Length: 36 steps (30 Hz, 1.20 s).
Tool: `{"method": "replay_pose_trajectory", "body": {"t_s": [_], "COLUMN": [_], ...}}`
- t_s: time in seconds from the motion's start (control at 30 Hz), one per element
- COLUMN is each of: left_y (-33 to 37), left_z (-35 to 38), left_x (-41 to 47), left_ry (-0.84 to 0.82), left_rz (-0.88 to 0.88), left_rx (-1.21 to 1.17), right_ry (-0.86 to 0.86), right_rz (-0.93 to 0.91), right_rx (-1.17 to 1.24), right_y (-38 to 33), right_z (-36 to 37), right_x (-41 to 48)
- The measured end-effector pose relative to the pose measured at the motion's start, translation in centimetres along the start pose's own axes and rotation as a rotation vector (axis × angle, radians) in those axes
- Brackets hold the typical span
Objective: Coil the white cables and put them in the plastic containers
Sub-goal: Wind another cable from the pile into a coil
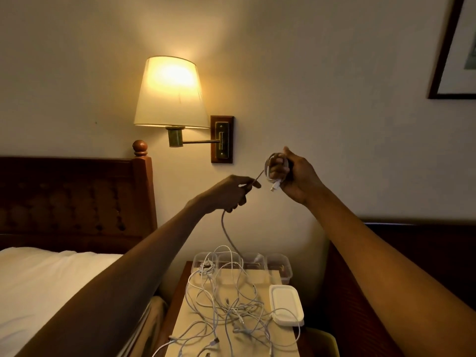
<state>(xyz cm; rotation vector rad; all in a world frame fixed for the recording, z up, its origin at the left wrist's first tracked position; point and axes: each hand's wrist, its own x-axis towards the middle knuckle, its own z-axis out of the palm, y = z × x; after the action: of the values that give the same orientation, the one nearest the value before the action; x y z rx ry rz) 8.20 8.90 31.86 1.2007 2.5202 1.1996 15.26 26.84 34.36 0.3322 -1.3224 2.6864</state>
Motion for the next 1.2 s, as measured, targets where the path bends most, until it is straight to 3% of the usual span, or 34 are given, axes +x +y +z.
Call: {"method": "replay_pose_trajectory", "body": {"t_s": [0.1, 0.2, 0.33, 0.53, 0.73, 1.0, 1.2], "left_y": [-0.2, 1.5, 4.2, 5.4, 4.4, 1.8, -1.2], "left_z": [1.6, 2.3, 1.0, -2.3, -6.0, -6.1, -5.3], "left_x": [-0.1, -0.1, 0.1, -0.2, 0.0, 1.1, 0.7], "left_ry": [-0.154, -0.227, -0.221, -0.185, -0.041, 0.249, 0.457], "left_rz": [-0.06, -0.049, 0.106, 0.265, 0.334, 0.357, 0.332], "left_rx": [0.121, 0.254, 0.463, 0.634, 0.582, 0.579, 0.66], "right_ry": [0.074, 0.122, 0.156, 0.136, -0.074, -0.229, -0.249], "right_rz": [-0.114, -0.172, -0.205, -0.09, 0.215, 0.43, 0.395], "right_rx": [-0.084, -0.388, -0.926, -1.234, -1.217, -0.546, -0.247], "right_y": [-0.2, 0.2, 1.3, 1.8, 1.4, 0.8, -0.1], "right_z": [0.2, 0.3, -0.2, 0.4, -1.1, -0.8, -1.2], "right_x": [0.7, 1.1, 1.0, 0.4, 0.1, -0.7, -0.9]}}
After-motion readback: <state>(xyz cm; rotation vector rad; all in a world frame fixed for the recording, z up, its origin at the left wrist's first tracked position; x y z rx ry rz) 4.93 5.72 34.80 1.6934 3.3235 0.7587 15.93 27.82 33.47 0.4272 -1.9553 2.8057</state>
